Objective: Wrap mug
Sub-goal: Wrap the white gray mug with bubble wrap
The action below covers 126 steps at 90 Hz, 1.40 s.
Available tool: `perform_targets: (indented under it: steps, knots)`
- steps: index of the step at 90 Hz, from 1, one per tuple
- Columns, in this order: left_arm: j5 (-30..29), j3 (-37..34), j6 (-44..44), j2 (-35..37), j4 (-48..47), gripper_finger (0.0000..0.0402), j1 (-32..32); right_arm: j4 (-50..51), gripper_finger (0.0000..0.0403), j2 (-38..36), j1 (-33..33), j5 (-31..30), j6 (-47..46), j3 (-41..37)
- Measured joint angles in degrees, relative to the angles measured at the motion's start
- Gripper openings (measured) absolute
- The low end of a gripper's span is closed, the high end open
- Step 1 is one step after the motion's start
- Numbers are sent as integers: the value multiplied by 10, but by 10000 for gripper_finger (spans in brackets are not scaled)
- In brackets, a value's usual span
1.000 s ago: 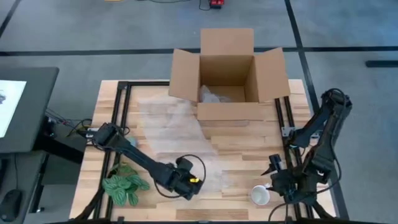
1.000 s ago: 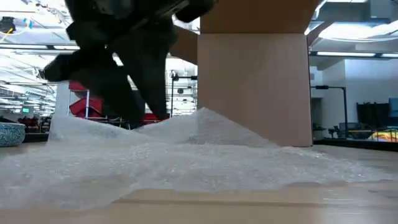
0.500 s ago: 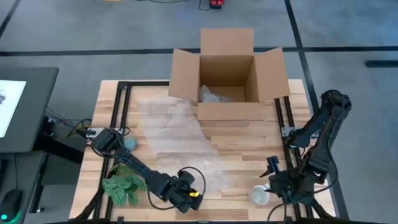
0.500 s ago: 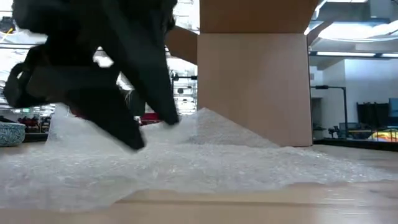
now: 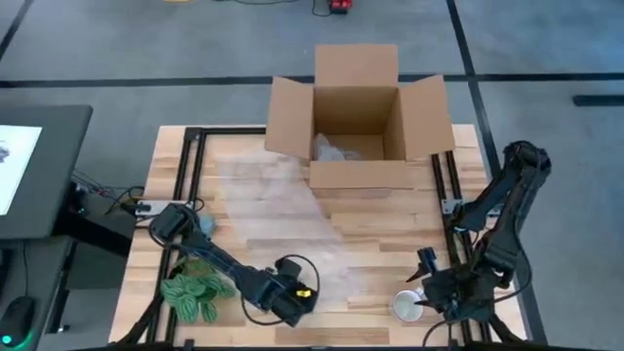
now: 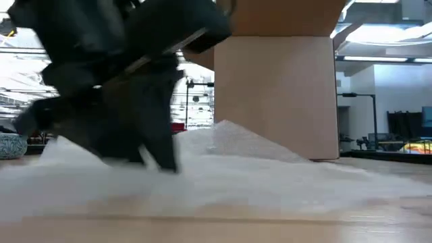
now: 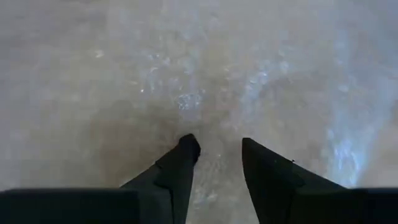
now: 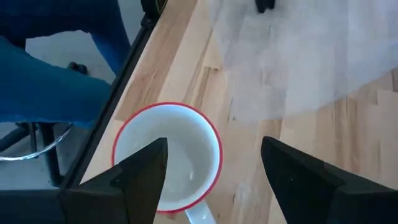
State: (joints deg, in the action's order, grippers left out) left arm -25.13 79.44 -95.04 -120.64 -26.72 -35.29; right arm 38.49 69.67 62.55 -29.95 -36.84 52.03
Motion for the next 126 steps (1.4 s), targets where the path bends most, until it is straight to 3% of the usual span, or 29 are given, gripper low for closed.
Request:
perform_targets:
  steps: [13,42,74,87,110,126]
  knots:
    - [18,-3,45,13,64,96,-10,0,249,0,0,0,0,0]
    - [-67,-3,72,40,45,86,-19,1,249,47,-25,2,-13,1]
    - [-73,-3,59,40,17,86,-29,3,241,144,-115,128,-4,1]
    - [-73,-3,57,40,18,86,-36,-1,190,171,-125,167,20,1]
    - [-43,-3,50,49,20,86,-52,-16,22,176,-120,169,76,18]
    - [-25,-2,12,56,-23,86,-66,-26,16,177,-147,135,148,76]
